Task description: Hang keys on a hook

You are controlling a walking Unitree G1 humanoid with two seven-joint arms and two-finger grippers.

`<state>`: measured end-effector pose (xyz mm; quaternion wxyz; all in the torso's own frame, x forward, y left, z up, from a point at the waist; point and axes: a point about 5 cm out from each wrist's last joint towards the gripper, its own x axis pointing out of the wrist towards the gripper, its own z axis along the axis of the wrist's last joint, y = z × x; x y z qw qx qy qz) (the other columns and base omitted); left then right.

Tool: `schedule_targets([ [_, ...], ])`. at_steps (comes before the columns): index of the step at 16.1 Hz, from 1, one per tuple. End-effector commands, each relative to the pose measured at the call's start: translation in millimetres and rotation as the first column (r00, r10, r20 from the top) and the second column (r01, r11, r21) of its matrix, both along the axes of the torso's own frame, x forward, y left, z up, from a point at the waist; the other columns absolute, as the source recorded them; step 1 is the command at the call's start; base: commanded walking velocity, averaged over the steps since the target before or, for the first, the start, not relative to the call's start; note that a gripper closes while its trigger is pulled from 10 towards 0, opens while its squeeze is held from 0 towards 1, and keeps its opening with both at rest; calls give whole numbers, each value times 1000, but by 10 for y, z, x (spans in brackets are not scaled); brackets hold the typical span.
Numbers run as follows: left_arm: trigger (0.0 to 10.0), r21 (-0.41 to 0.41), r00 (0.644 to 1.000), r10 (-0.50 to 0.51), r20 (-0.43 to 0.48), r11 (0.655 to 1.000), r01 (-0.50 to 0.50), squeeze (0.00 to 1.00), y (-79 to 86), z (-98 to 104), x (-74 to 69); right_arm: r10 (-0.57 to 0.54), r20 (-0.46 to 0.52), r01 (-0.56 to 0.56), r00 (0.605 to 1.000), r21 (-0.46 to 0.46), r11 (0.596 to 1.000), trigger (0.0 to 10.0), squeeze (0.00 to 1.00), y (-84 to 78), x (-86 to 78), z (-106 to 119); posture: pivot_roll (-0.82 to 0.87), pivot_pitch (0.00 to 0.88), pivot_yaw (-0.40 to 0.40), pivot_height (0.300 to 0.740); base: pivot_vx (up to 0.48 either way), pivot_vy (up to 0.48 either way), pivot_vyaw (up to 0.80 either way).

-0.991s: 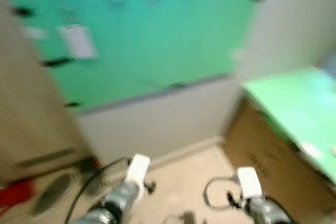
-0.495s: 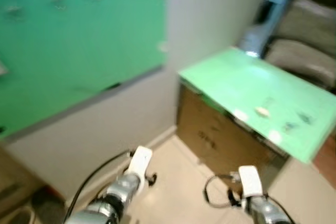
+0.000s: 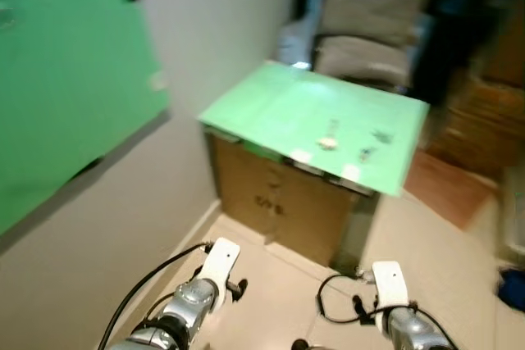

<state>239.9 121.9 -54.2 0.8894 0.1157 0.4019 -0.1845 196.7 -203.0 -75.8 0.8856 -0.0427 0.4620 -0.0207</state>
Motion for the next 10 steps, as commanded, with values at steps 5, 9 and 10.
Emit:
schedule_targets([
  [5, 10000, 10, 1000, 2, 31, 1000, -2, 0, 15, 29, 40, 14, 15, -14, 1000, -7, 1000, 10000, 0, 9, -2, 1, -81, 0, 34, 740, 0, 0, -781],
  [9, 10000, -41, 965, 11, 263, 999, 0, 0, -36, 342, 377, 66, 209, -52, 976, -72, 996, 10000, 0, 47, 281, 195, -91, 0, 48, 740, 0, 0, -600],
  [10, 10000, -95, 927, 54, 371, 995, -20, 0, -47, 529, 533, 46, 357, -10, 933, -102, 995, 10000, 0, 6, 460, 371, -93, 0, 50, 740, 0, 0, 0],
])
